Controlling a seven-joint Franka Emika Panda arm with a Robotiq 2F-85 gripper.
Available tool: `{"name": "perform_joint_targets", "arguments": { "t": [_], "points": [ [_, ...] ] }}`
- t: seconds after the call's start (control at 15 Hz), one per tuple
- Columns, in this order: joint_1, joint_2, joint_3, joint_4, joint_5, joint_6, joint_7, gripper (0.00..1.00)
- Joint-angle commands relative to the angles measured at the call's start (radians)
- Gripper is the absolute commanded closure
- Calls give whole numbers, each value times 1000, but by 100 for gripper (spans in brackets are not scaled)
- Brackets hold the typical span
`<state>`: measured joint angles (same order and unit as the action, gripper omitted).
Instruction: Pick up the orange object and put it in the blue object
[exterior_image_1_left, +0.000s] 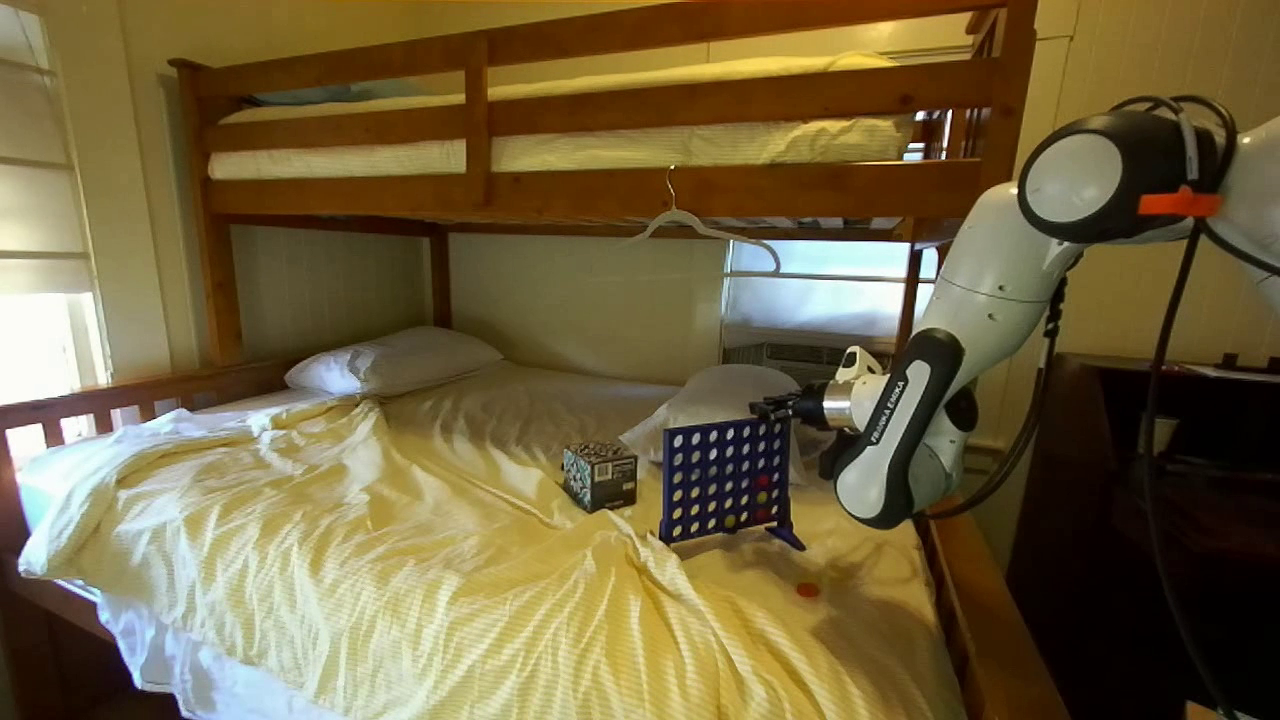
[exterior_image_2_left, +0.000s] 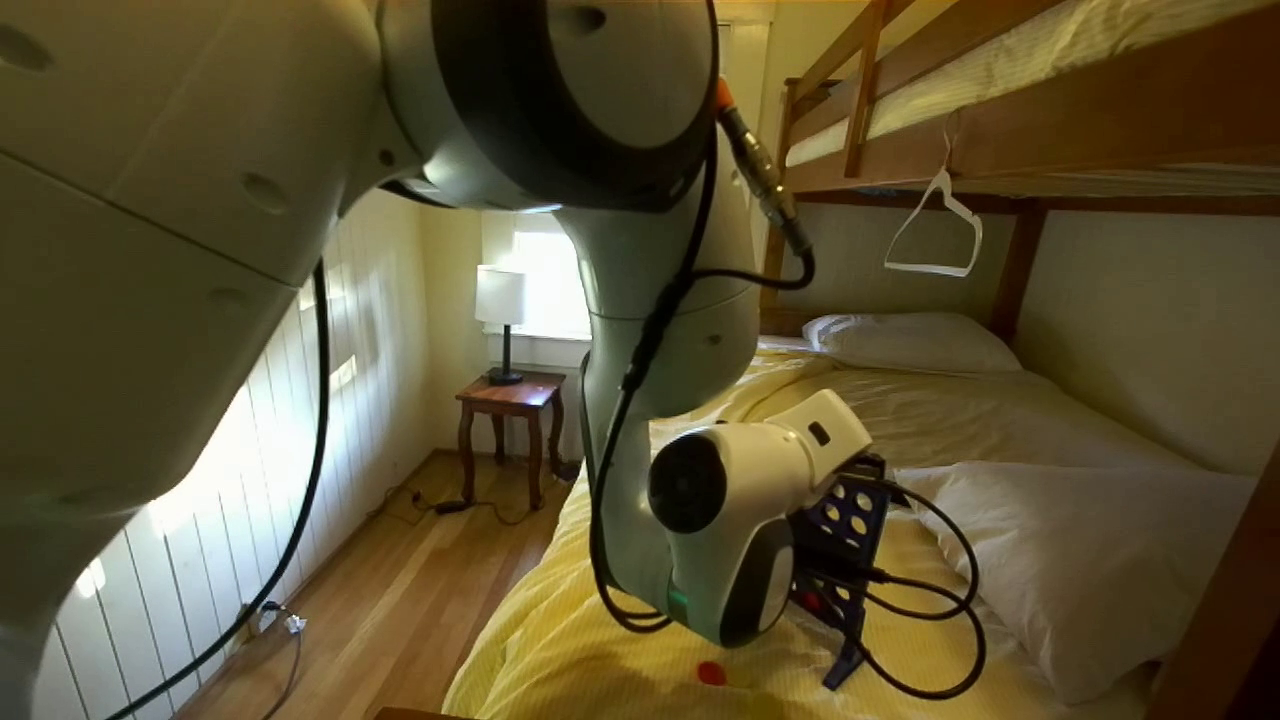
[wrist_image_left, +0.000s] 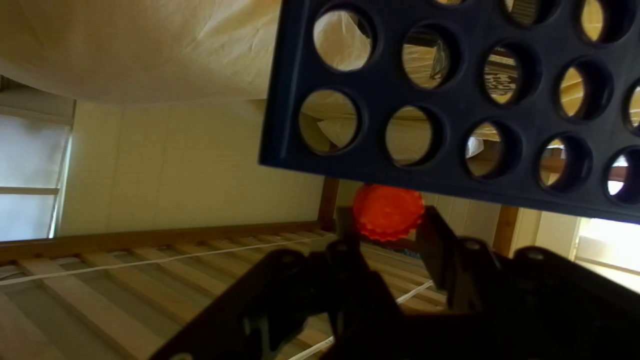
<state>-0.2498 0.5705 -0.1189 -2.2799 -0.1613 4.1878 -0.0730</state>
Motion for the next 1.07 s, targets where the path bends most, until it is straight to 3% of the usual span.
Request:
{"name": "perform_joint_targets", "arguments": {
  "t": [0.0, 1.0],
  "points": [
    [20, 22, -8, 25, 29, -5, 7, 90],
    [35, 47, -9, 20, 52, 3, -6, 90]
  ]
}}
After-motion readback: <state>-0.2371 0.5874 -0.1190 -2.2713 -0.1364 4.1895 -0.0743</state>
